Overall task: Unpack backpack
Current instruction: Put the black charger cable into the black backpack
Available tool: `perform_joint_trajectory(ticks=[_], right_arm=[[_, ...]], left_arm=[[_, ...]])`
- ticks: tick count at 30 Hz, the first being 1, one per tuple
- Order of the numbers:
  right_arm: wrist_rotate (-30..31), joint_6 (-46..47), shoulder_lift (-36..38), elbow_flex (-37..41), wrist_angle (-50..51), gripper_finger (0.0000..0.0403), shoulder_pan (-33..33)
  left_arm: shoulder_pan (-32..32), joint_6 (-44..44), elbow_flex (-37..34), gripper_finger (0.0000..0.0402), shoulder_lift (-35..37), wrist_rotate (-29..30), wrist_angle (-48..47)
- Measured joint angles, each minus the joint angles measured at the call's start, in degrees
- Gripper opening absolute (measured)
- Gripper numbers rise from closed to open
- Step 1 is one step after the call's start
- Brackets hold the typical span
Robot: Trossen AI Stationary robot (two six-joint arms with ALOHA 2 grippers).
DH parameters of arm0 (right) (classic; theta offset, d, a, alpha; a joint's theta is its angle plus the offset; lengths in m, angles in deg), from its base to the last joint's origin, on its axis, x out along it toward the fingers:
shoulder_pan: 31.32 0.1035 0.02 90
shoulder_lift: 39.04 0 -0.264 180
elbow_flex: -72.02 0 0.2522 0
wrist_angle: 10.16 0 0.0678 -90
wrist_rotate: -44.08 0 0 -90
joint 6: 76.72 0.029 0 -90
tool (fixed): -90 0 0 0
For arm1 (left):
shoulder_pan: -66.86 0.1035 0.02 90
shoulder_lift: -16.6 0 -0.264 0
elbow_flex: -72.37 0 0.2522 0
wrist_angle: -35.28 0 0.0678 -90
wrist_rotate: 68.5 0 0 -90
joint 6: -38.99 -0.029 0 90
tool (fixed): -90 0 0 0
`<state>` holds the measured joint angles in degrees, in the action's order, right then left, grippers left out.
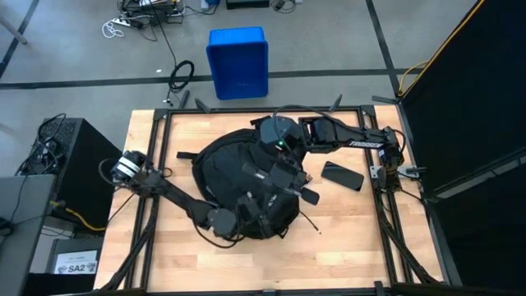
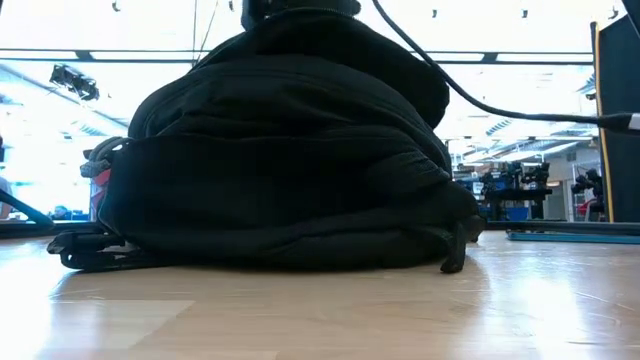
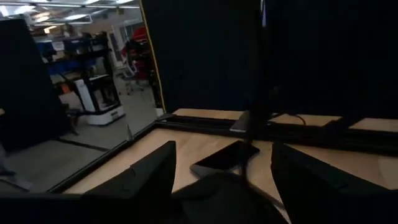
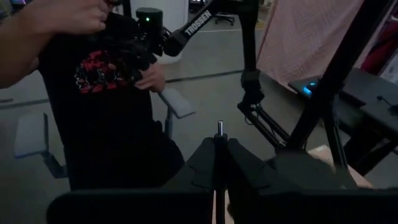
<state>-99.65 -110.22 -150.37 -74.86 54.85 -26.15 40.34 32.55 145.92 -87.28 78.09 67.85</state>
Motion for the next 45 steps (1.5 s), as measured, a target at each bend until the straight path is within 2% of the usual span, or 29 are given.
perform_joint_trajectory(ticks=[4,6,8,11,12,17,21,26,31,37,40,45], right_arm=[[0.0,-0.05,0.01,0.0,-0.7,0.0,0.04],[0.0,0.29,0.0,0.0,-0.58,0.0,0.04],[0.03,2.0,0.09,0.0,-0.38,0.0,0.16],[0.09,3.13,0.42,0.02,1.35,0.0,1.23],[-0.02,3.17,0.48,0.02,2.21,0.0,1.73],[1.11,2.34,0.5,0.0,13.9,0.0,5.32],[9.24,-1.29,0.5,1.59,25.05,0.0,9.28],[17.36,0.74,0.48,7.97,23.6,0.0,13.37],[18.63,2.44,0.49,20.54,13.21,0.0,14.12],[17.66,3.77,0.44,37.42,-5.86,0.0001,12.53],[18.36,3.8,0.17,43.16,-17.75,0.0002,11.63],[23.31,3.8,1.16,49.26,-35.83,0.0001,10.36]], left_arm=[[2.63,0.87,0.0,0.0225,0.0,-4.7,-0.18],[2.89,0.59,0.0,0.0201,0.0,-4.9,-1.66],[2.81,-1.0,0.0,0.0149,0.25,-2.74,-3.93],[2.86,-3.47,-0.02,0.0036,1.54,-0.94,-5.79],[2.74,-4.12,-0.02,0.002,2.32,-0.36,-5.82],[-0.8,-11.84,-0.02,0.0001,8.33,8.5,-8.14],[-5.52,-18.01,-0.02,0.0001,13.65,14.97,-8.9],[-10.1,-21.93,-0.02,0.0,16.82,18.4,-9.17],[-13.69,-24.86,-0.09,0.0,16.87,23.12,-9.42],[-16.6,-25.65,-0.13,0.0,16.91,28.65,-8.88],[-17.81,-26.13,0.11,0.0,17.4,31.47,-8.39],[-18.82,-26.35,-0.05,0.0,17.21,31.43,-10.08]])
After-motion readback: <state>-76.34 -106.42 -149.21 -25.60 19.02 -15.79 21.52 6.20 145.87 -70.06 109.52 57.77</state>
